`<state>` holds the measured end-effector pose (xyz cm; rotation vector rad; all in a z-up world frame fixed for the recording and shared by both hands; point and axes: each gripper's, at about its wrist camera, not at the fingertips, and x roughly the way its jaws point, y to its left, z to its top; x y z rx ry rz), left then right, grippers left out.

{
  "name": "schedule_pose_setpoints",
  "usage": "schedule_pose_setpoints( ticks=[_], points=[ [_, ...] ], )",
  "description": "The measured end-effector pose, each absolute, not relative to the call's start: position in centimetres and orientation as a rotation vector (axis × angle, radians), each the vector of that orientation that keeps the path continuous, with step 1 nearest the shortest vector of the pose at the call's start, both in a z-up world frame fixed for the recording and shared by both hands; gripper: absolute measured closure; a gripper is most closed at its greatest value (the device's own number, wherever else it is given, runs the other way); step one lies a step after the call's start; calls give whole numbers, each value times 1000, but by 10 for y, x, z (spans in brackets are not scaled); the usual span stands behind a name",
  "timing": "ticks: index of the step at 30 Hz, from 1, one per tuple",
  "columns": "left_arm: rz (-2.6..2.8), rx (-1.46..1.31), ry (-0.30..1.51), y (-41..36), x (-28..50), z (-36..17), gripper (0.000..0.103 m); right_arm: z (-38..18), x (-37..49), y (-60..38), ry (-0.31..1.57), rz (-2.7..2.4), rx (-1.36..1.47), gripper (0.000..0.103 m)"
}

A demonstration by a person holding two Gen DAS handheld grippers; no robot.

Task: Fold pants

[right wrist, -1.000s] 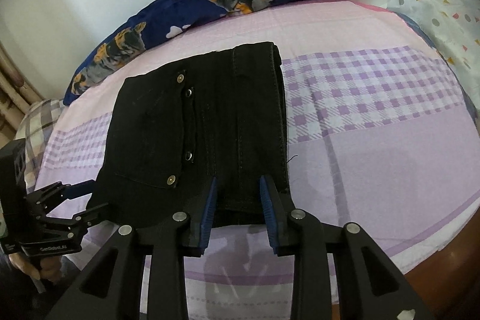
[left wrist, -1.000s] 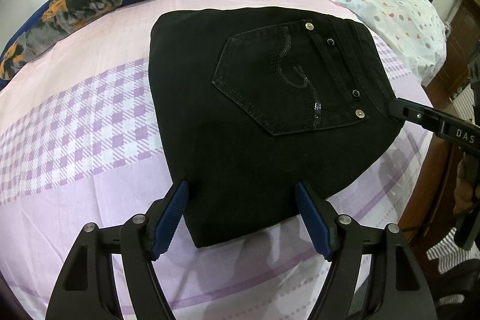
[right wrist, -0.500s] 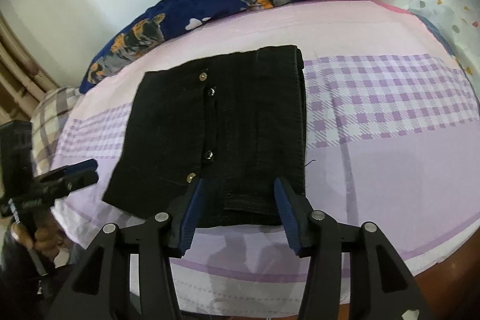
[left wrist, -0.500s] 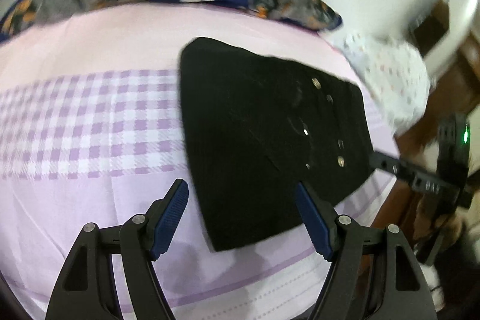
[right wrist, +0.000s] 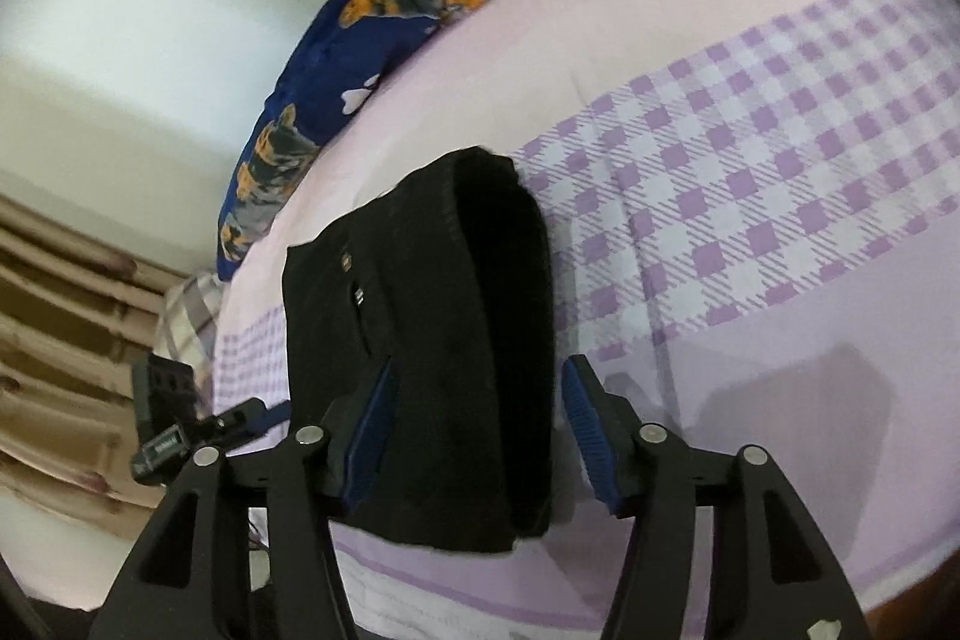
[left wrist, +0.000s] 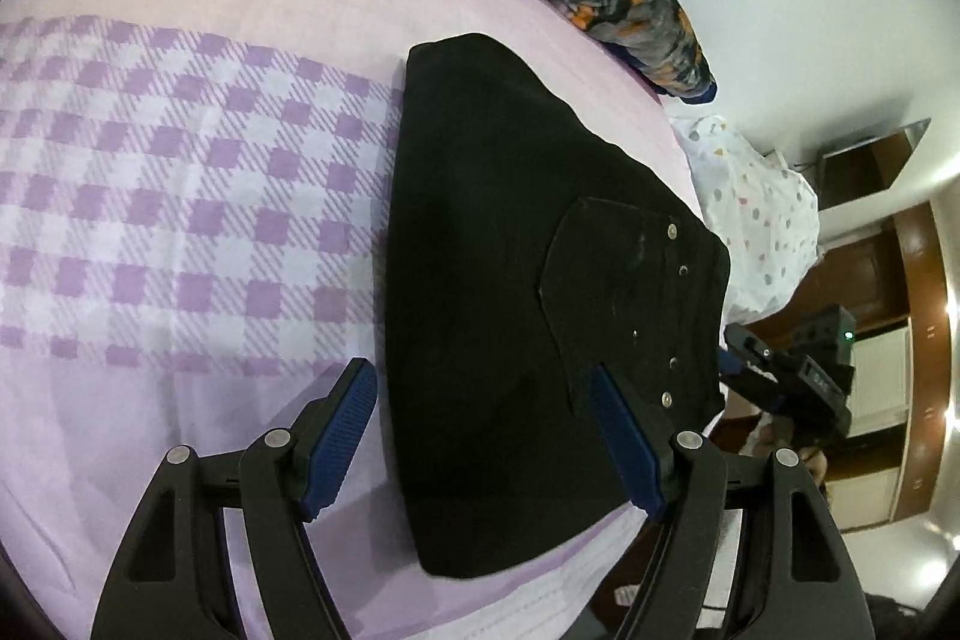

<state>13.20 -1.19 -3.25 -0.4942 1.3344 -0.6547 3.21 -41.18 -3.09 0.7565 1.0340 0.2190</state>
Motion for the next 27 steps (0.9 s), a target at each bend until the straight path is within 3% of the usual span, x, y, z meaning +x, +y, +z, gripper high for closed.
schedule_pose_setpoints(
  ticks=[27],
  points=[
    [-864, -637, 1340, -31, 178, -55, 26, -69, 103, -395, 1105, 516, 827, 39]
  ],
)
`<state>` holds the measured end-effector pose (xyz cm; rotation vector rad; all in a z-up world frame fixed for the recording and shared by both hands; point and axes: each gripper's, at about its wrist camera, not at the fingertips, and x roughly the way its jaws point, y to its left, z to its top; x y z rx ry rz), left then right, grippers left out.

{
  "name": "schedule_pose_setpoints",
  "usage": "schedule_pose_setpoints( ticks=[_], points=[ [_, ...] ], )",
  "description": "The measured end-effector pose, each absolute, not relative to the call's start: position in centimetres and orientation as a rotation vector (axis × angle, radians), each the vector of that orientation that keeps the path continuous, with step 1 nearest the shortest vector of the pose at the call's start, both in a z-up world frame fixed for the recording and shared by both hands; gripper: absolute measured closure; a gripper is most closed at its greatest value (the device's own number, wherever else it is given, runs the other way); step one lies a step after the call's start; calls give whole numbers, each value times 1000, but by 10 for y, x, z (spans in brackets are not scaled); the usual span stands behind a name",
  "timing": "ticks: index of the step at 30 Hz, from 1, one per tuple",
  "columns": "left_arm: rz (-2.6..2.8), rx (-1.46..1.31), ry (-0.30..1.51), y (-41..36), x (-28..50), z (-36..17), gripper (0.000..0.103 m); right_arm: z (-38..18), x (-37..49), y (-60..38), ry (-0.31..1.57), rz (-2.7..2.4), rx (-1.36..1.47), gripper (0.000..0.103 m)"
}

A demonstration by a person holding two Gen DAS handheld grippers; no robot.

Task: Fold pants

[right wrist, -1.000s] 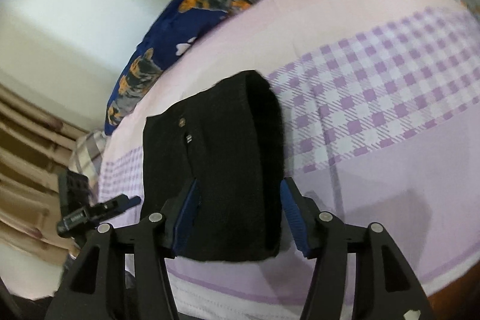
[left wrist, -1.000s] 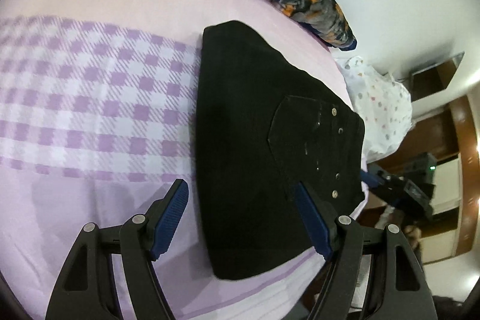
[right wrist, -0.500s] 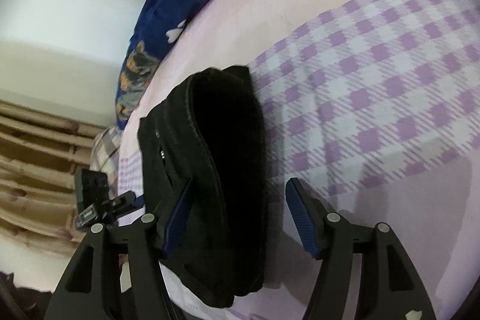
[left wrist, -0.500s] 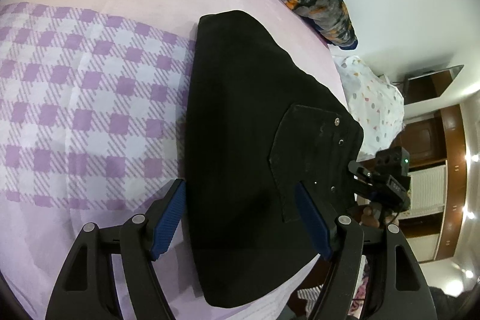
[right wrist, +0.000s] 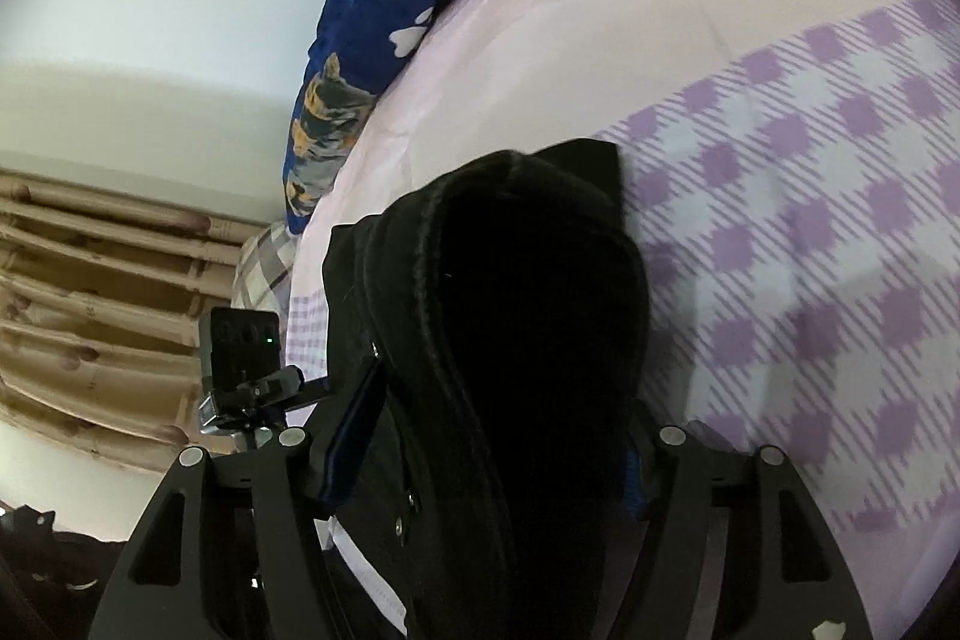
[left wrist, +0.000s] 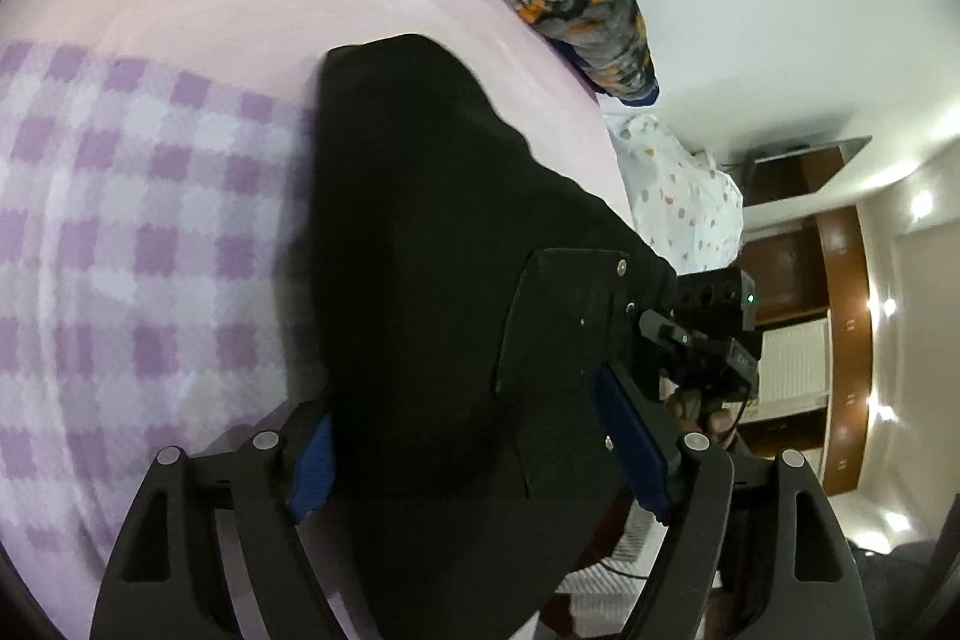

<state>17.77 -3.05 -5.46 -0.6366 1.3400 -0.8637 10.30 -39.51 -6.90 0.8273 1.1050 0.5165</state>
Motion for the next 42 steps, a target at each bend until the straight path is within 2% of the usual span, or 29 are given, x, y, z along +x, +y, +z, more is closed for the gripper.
schedule_pose_setpoints(
  ticks=[2, 3, 5, 7, 8, 18, 29, 42],
  points=[
    [-837, -623, 1306, -35, 178, -53, 26, -70, 101, -394, 1095, 505, 822, 43],
    [-817, -616, 1304, -37, 177, -52, 26, -71, 99, -394, 1088, 492, 825, 48],
    [-770, -556, 1296, -41, 173, -49, 38, -74, 95, -397, 1082, 470, 841, 56],
    [-711, -446, 1279, -47, 168, -45, 53, -74, 93, -396, 1072, 448, 850, 58],
    [-690, -394, 1269, -51, 165, -43, 56, -74, 92, -395, 1070, 437, 841, 58],
    [-525, -164, 1230, -80, 152, -33, 63, -63, 94, -383, 1065, 343, 806, 62],
    [-542, -109, 1169, -86, 141, -6, 81, -40, 84, -372, 1026, 319, 829, 69],
    [-521, -186, 1117, -42, 125, 19, 84, -18, 85, -331, 1028, 384, 860, 70]
  ],
)
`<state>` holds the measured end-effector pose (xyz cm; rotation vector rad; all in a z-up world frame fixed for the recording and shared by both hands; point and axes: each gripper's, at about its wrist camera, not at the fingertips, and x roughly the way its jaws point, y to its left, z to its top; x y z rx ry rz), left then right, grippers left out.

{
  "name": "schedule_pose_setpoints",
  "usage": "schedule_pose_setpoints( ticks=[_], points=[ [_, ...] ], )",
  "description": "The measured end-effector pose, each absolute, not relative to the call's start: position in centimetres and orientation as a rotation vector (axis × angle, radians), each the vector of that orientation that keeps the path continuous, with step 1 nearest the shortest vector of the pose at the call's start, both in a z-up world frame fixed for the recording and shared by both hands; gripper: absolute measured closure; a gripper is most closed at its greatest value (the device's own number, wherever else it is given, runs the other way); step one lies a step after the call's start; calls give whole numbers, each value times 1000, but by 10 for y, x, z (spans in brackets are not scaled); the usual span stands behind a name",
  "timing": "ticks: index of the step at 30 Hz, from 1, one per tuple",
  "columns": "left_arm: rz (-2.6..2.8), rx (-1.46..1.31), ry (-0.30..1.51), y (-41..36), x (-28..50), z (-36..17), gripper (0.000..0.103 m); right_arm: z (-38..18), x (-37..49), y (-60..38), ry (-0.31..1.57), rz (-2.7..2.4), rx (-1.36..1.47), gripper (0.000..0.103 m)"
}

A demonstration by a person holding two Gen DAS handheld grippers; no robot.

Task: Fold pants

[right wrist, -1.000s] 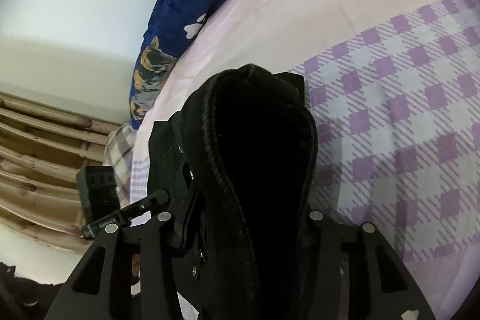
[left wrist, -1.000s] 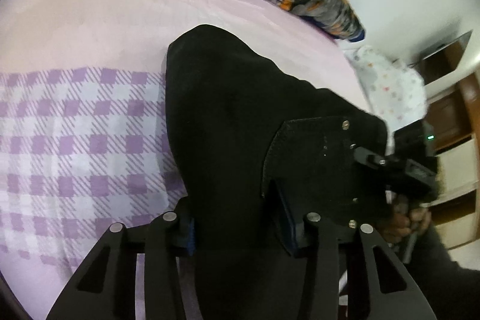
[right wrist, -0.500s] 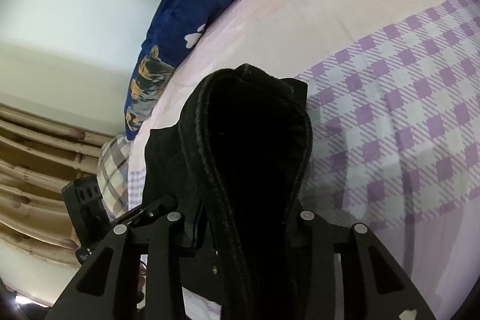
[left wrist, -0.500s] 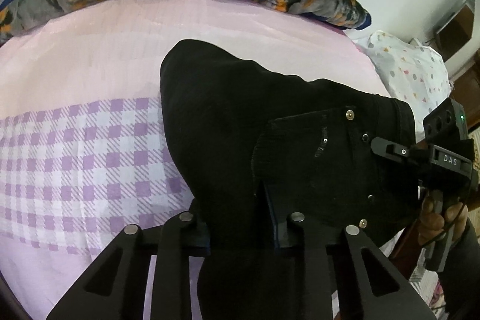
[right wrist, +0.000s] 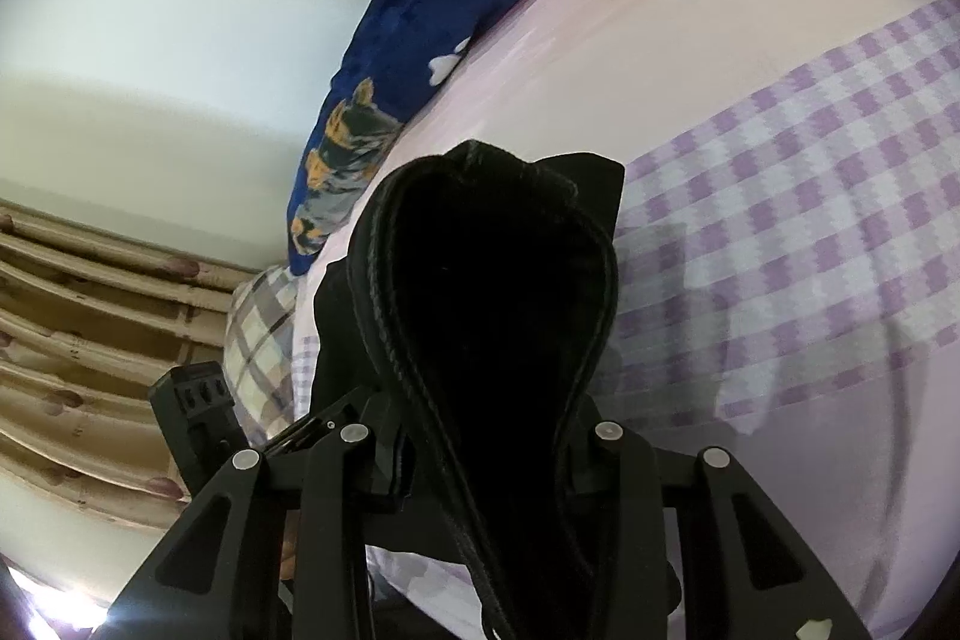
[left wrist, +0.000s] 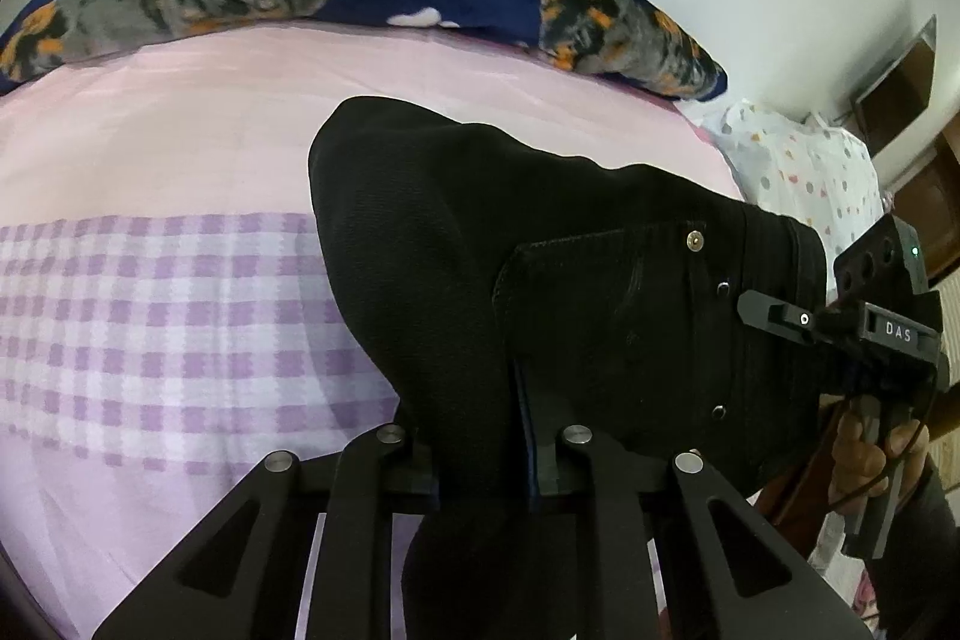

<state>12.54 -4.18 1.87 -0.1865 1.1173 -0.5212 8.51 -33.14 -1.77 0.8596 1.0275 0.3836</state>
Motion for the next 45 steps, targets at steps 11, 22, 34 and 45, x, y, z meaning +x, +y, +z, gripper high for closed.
schedule_pose_setpoints(
  ticks=[11, 22, 34, 45],
  points=[
    [-408, -202, 1067, 22, 139, 30, 84, -15, 132, -269, 1048, 486, 838, 70],
    [-339, -207, 1036, 70, 190, 36, 84, 7, 209, -227, 1068, 543, 808, 70],
    [-313, -179, 1035, 92, 248, 37, 84, 1, 261, -211, 1077, 526, 814, 70],
    [-258, -150, 1051, 97, 276, -23, 68, -30, 279, -193, 1052, 347, 497, 62]
  ],
)
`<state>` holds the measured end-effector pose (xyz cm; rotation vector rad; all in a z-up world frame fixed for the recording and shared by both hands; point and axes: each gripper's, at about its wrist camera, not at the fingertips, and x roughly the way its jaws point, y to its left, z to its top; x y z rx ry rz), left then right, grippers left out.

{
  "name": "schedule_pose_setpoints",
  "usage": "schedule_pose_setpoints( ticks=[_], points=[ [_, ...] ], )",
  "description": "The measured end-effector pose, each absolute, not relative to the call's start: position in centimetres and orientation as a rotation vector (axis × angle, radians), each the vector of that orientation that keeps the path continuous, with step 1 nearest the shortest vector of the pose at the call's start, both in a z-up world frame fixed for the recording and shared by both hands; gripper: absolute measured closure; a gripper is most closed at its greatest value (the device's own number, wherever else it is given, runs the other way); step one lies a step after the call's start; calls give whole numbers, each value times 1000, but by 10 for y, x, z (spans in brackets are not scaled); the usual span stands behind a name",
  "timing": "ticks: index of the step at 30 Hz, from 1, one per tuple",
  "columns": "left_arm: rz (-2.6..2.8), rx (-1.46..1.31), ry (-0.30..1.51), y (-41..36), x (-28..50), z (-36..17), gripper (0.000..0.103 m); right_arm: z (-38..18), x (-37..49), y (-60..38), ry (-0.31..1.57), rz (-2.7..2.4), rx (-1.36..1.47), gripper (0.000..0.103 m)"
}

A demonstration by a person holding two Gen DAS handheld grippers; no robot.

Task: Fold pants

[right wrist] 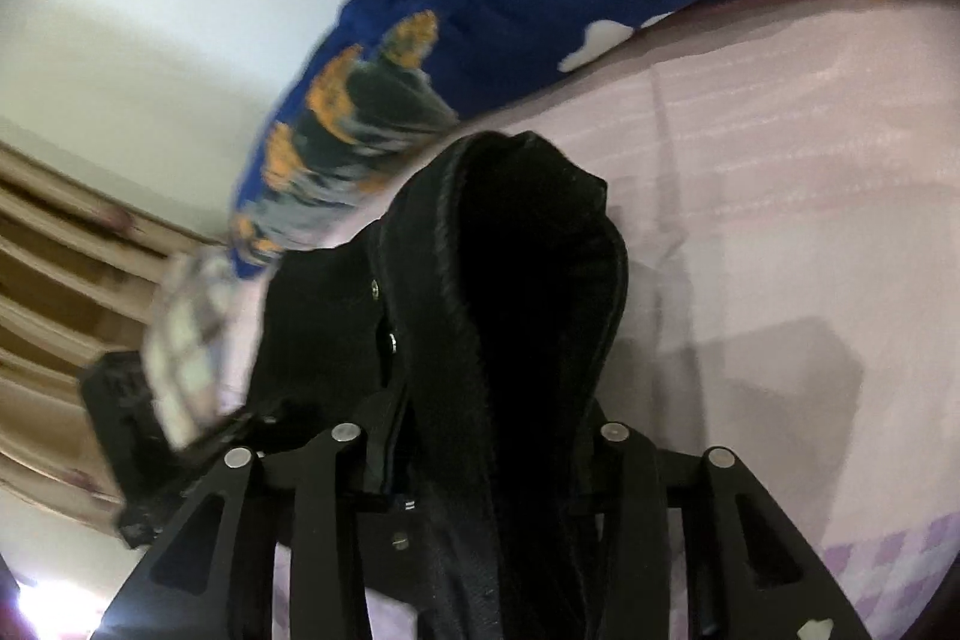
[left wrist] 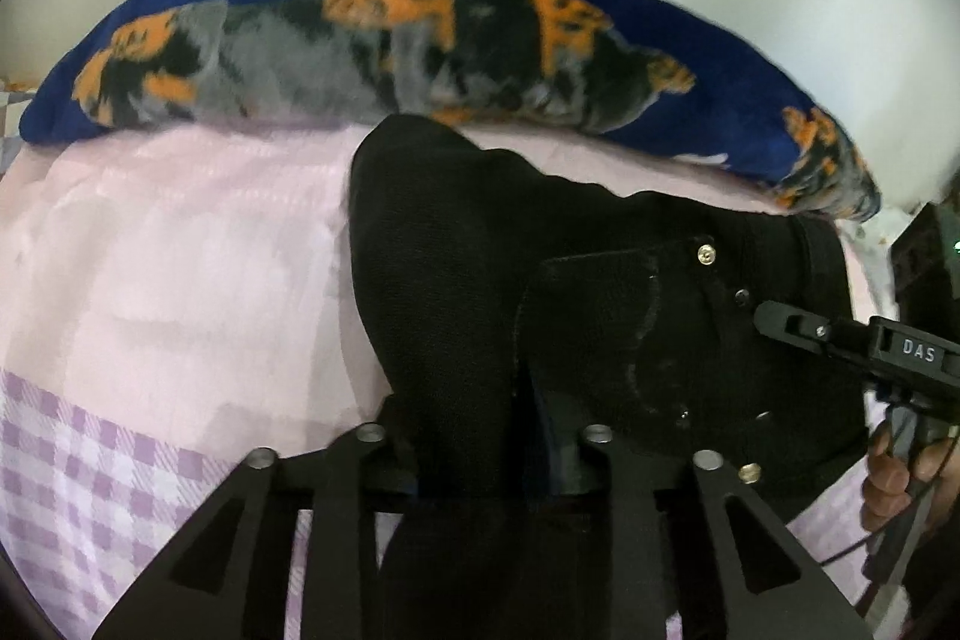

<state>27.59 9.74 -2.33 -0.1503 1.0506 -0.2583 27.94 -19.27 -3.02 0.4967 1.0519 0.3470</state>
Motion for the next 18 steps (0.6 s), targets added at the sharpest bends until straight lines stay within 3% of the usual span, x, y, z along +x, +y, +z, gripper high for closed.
schedule_pose_setpoints(
  ticks=[4, 10, 18],
  points=[
    [-240, -195, 1046, 107, 277, -37, 54, -36, 279, -188, 1038, 318, 442, 54],
    [-201, -141, 1015, 103, 269, -36, 44, -43, 280, -186, 1042, 277, 414, 45],
    [-121, -98, 1023, 95, 234, -20, 44, -40, 237, -180, 1036, 211, 322, 37]
  ],
)
